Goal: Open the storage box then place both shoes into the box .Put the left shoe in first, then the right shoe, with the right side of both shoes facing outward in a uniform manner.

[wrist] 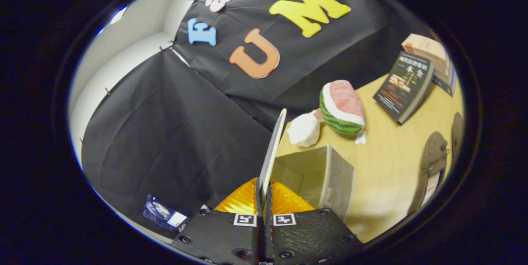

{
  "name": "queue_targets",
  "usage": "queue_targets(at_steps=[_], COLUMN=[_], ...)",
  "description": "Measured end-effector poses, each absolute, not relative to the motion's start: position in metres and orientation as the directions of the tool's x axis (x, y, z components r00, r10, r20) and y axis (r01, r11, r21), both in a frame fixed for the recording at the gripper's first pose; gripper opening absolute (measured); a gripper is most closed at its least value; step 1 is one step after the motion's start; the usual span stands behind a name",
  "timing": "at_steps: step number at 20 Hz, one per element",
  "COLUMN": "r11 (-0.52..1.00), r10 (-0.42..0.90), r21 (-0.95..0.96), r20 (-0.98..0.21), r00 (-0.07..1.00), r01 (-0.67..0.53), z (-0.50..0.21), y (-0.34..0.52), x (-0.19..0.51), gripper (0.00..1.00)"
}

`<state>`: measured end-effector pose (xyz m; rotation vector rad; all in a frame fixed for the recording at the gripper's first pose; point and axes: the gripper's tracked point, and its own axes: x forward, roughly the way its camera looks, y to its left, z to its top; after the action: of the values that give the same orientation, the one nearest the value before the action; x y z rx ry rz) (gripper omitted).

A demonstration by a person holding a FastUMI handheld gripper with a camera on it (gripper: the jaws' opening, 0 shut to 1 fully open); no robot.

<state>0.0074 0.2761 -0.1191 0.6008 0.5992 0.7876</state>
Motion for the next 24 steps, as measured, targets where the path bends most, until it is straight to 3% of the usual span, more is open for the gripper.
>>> queue_targets(at_steps=[5,9,15,21,24], r11=[0.564,0.546,0.504,0.600,0.673], r10=[0.811,0.835,0.863,0.800,0.739], r21=[0.592,0.520,0.437,0.356,0.290], r20=[-0.269,-0.276,-0.282,-0.292,-0.286], r00=[0.519,0.476,0.419,0.524,0.610], r01=[-0.575,-0.657,-0.745,-0.716,-0.680], z=[-0.069,-0.054,-0.054,-0.052,-0.049], y=[0.353,0.417,0.483,0.457,0.422], x=[-0.009,-0.022,-0.039,-0.031,-0.023], gripper=[0.00,0.18,0.80,0.94,0.96])
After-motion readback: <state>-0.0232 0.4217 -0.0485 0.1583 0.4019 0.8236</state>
